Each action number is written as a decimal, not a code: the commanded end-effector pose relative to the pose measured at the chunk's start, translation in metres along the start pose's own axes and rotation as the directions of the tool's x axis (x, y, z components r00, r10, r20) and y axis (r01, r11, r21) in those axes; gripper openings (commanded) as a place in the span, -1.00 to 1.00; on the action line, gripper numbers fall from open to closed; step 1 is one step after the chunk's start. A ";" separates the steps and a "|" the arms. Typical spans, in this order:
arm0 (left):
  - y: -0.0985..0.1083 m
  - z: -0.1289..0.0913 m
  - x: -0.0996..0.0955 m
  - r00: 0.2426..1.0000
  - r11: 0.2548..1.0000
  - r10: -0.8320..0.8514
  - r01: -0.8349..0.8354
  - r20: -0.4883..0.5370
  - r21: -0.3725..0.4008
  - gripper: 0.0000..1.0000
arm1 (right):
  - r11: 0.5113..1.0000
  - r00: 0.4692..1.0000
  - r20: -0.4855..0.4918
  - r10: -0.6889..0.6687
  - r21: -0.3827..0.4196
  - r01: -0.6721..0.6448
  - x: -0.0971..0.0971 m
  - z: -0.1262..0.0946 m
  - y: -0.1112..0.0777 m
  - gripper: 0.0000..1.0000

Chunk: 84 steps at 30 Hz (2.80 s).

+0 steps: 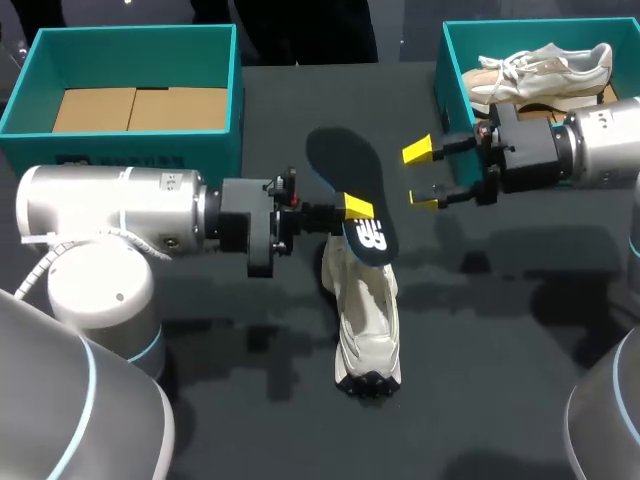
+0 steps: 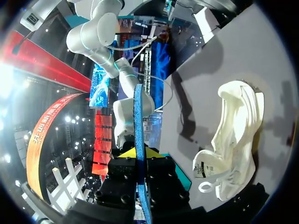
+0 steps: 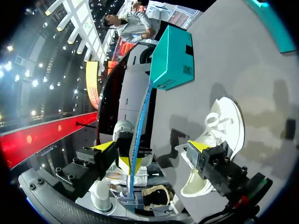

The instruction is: Take the shoe out of the shoebox, open the shoe tongue, remove and reinsert the insole, then place the shoe into the shoebox

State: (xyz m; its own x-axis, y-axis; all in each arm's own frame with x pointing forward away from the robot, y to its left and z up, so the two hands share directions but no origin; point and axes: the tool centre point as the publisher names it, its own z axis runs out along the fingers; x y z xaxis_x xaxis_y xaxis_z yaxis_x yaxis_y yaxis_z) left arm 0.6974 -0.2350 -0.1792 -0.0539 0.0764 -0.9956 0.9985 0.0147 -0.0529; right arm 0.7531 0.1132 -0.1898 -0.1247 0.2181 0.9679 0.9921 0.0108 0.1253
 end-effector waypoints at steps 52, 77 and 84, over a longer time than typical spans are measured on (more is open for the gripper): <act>0.010 0.046 0.010 0.989 0.990 0.142 -0.143 -0.047 -0.012 -1.00 | 0.997 0.998 -0.056 0.021 0.076 -0.017 0.011 0.038 -0.007 -1.00; 0.036 -0.079 -0.039 0.963 0.997 0.041 -0.059 -0.265 -0.060 1.00 | 0.995 0.993 -0.110 0.044 0.090 -0.034 0.002 0.036 -0.027 -1.00; 0.036 -0.079 -0.039 0.963 0.997 0.041 -0.059 -0.265 -0.060 1.00 | 0.993 0.991 -0.129 0.027 0.115 -0.013 0.003 0.042 -0.028 -1.00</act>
State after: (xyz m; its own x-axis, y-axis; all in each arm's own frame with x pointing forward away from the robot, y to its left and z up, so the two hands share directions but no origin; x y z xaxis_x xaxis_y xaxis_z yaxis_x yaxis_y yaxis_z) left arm 0.7381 -0.1719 -0.1425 -0.0129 0.3203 -0.9472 0.9972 0.0733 0.0112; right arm 0.7228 0.1512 -0.1982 -0.0991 0.0914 0.9909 0.9895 0.1144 0.0884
